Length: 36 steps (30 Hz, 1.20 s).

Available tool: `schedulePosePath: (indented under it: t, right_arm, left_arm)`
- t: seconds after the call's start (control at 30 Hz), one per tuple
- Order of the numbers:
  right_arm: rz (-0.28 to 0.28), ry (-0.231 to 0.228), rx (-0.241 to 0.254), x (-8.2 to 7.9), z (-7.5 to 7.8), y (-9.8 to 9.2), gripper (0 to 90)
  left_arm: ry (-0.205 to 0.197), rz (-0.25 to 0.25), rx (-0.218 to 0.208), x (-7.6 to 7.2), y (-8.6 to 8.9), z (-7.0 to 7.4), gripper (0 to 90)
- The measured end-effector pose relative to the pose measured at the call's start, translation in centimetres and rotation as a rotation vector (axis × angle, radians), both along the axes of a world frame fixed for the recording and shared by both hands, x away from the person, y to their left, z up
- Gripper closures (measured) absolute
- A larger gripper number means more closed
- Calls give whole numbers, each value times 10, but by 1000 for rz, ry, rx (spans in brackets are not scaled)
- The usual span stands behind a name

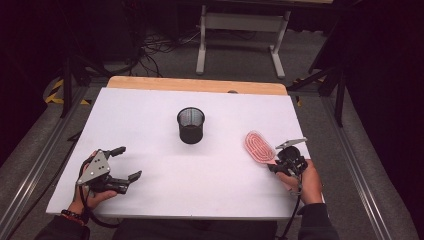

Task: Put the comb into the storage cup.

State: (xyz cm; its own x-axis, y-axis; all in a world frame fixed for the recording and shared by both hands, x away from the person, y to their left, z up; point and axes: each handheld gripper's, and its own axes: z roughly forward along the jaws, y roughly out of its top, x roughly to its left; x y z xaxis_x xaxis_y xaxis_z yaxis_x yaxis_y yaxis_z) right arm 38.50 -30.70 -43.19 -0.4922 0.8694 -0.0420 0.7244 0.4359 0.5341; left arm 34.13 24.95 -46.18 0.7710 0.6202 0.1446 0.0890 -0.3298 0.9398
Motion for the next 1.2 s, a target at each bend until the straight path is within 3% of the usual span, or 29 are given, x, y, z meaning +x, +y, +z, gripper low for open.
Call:
schedulePosePath:
  t: [0.37,0.47,0.9,1.2]
  right_arm:
    - [-55,-158,69,-8,11,-9,699]
    - [-46,-180,86,-9,12,-9,699]
    - [-6,-391,199,-21,25,-1,699]
    - [25,-483,216,-28,31,11,700]
  left_arm:
    - [-3,7,-2,0,0,0,68]
    - [-5,9,-2,0,1,0,68]
    - [-1,10,-4,0,1,0,70]
    - [1,12,-5,0,1,1,71]
